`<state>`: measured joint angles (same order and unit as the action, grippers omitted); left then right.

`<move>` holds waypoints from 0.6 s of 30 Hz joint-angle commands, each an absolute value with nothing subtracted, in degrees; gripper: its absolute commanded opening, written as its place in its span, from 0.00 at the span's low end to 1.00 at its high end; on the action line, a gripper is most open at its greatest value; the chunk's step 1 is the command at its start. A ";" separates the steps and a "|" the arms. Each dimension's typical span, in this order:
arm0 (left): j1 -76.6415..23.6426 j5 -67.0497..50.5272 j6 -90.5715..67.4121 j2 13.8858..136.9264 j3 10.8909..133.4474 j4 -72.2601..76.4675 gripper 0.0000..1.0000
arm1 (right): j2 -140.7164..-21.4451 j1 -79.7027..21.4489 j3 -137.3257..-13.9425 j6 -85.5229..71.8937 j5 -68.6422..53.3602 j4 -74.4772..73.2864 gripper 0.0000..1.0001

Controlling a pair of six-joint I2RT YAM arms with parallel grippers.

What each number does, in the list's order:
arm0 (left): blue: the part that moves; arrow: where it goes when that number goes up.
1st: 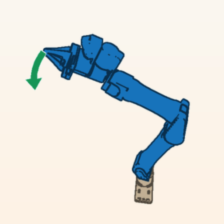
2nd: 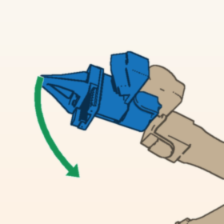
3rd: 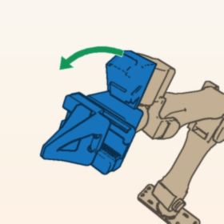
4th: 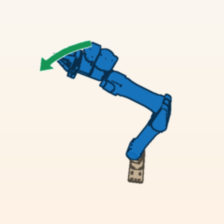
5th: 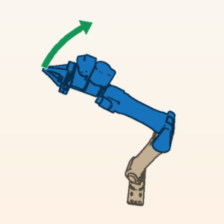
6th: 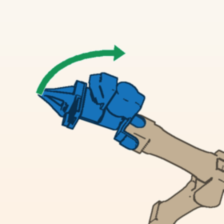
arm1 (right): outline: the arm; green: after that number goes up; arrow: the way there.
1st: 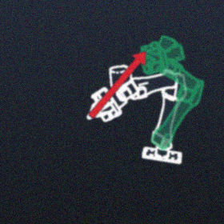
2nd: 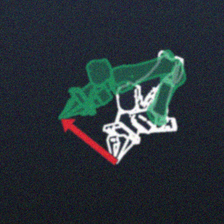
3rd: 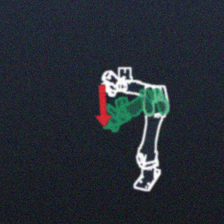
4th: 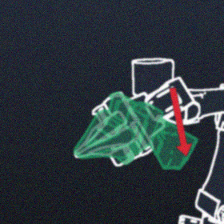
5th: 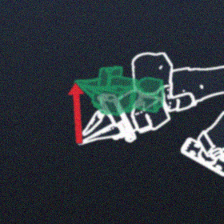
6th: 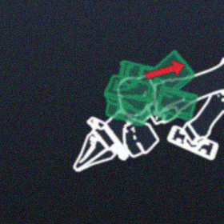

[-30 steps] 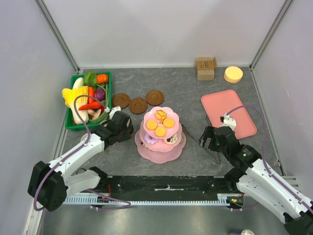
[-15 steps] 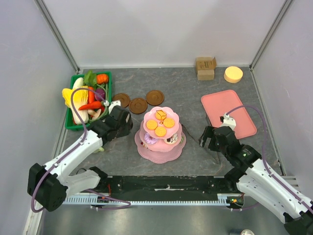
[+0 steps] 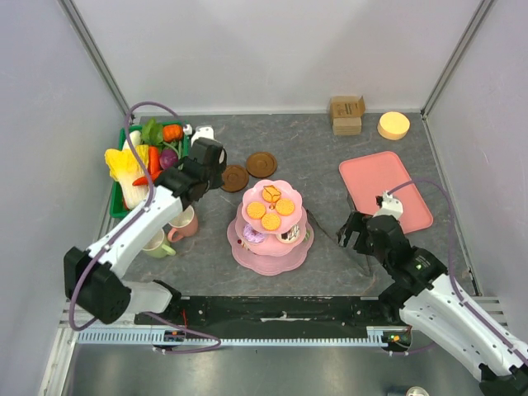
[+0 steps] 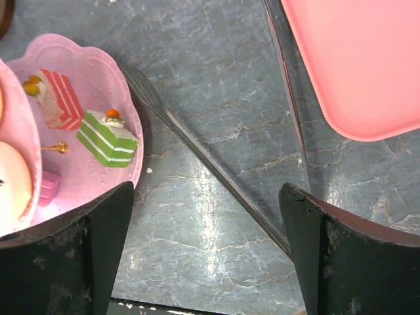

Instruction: Serve the afternoon tea

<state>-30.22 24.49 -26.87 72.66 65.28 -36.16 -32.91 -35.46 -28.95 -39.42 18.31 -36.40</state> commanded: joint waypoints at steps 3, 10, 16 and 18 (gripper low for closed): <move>-21.19 18.91 -16.46 79.18 73.39 -23.58 0.02 | -28.13 -35.51 -28.92 -39.81 22.23 -34.45 0.98; -15.13 9.69 -3.79 89.02 77.08 -17.06 0.02 | -26.28 -35.51 -28.56 -40.34 23.56 -34.54 0.98; -8.80 2.03 -3.69 96.23 80.06 -16.00 0.02 | -26.28 -35.51 -28.65 -40.17 23.02 -34.54 0.98; -7.91 2.20 -3.52 97.47 80.59 -16.17 0.02 | -26.28 -35.51 -28.74 -40.17 23.03 -34.54 0.98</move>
<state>-10.24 5.67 -7.18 97.14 75.83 -23.09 -26.72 -35.46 -28.73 -39.62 21.52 -36.40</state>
